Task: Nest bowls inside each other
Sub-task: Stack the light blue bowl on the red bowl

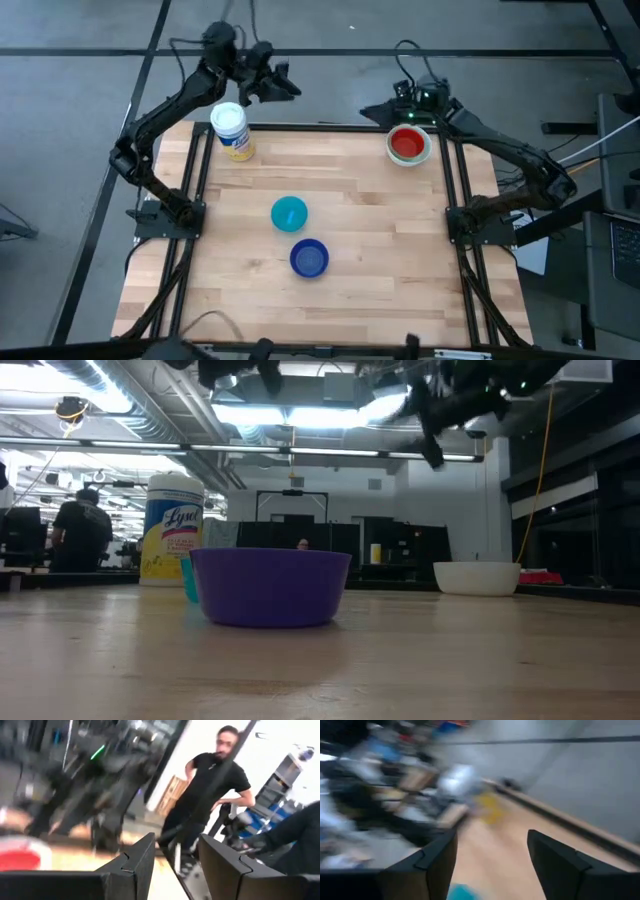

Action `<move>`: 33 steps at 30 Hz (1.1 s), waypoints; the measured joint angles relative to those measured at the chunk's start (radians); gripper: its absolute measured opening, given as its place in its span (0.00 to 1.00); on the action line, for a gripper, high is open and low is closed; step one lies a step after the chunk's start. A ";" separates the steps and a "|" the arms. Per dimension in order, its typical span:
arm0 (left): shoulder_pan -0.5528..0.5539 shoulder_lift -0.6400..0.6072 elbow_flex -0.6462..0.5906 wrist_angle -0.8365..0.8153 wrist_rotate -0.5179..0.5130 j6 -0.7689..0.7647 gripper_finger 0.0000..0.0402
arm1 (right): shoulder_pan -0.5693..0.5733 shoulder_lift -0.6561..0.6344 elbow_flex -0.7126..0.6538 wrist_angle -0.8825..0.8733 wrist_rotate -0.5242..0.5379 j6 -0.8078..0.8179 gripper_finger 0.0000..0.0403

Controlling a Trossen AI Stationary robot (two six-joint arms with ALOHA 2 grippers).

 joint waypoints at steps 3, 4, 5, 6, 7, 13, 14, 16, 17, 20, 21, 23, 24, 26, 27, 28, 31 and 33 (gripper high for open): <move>-0.016 0.002 -0.018 -0.372 -0.053 0.231 0.37 | 0.063 -0.038 0.000 0.084 -0.044 0.081 0.55; -0.023 0.002 -0.030 -0.509 -0.091 0.325 0.37 | 0.081 -0.052 0.000 0.086 -0.044 0.092 0.54; -0.031 0.002 -0.042 -0.654 -0.133 0.425 0.37 | 0.101 -0.064 0.000 0.083 -0.043 0.096 0.53; -0.041 0.003 -0.053 -0.790 -0.183 0.520 0.37 | 0.121 -0.072 -0.001 0.083 -0.041 0.101 0.52; -0.055 0.003 -0.067 -0.902 -0.241 0.604 0.37 | 0.139 -0.080 -0.001 0.082 -0.040 0.104 0.51; -0.192 -0.013 -0.214 -1.186 -0.513 0.755 0.37 | 0.240 -0.105 -0.002 0.134 -0.025 0.161 0.50; -0.219 -0.021 -0.239 -1.184 -0.558 0.749 0.37 | 0.252 -0.105 -0.002 0.142 -0.017 0.168 0.51; -0.270 -0.024 -0.285 -1.182 -0.679 0.729 0.37 | 0.275 -0.105 -0.002 0.157 -0.007 0.178 0.52; -0.293 -0.024 -0.305 -1.179 -0.747 0.715 0.37 | 0.287 -0.105 -0.002 0.157 0.004 0.179 0.52; -0.342 -0.025 -0.361 -1.168 -0.914 0.684 0.37 | 0.326 -0.105 -0.002 0.158 0.040 0.178 0.53; -0.353 -0.025 -0.381 -1.162 -0.942 0.673 0.37 | 0.339 -0.105 -0.002 0.160 0.050 0.179 0.54; -0.369 -0.025 -0.417 -1.126 -0.961 0.640 0.37 | 0.364 -0.105 -0.002 0.165 0.069 0.179 0.54; -0.374 -0.025 -0.434 -1.110 -0.963 0.622 0.37 | 0.373 -0.105 -0.002 0.165 0.079 0.179 0.54; -0.382 -0.025 -0.464 -1.064 -0.964 0.587 0.37 | 0.393 -0.105 -0.002 0.165 0.098 0.179 0.54; -0.387 -0.025 -0.478 -1.035 -0.963 0.572 0.37 | 0.402 -0.105 -0.002 0.165 0.110 0.180 0.53; -0.390 -0.025 -0.489 -1.010 -0.963 0.557 0.37 | 0.411 -0.105 -0.002 0.165 0.121 0.183 0.53; -0.398 -0.025 -0.510 -0.947 -0.963 0.527 0.37 | 0.434 -0.105 -0.002 0.179 0.148 0.192 0.52; -0.401 -0.025 -0.528 -0.913 -0.963 0.509 0.37 | 0.447 -0.105 -0.002 0.187 0.163 0.195 0.52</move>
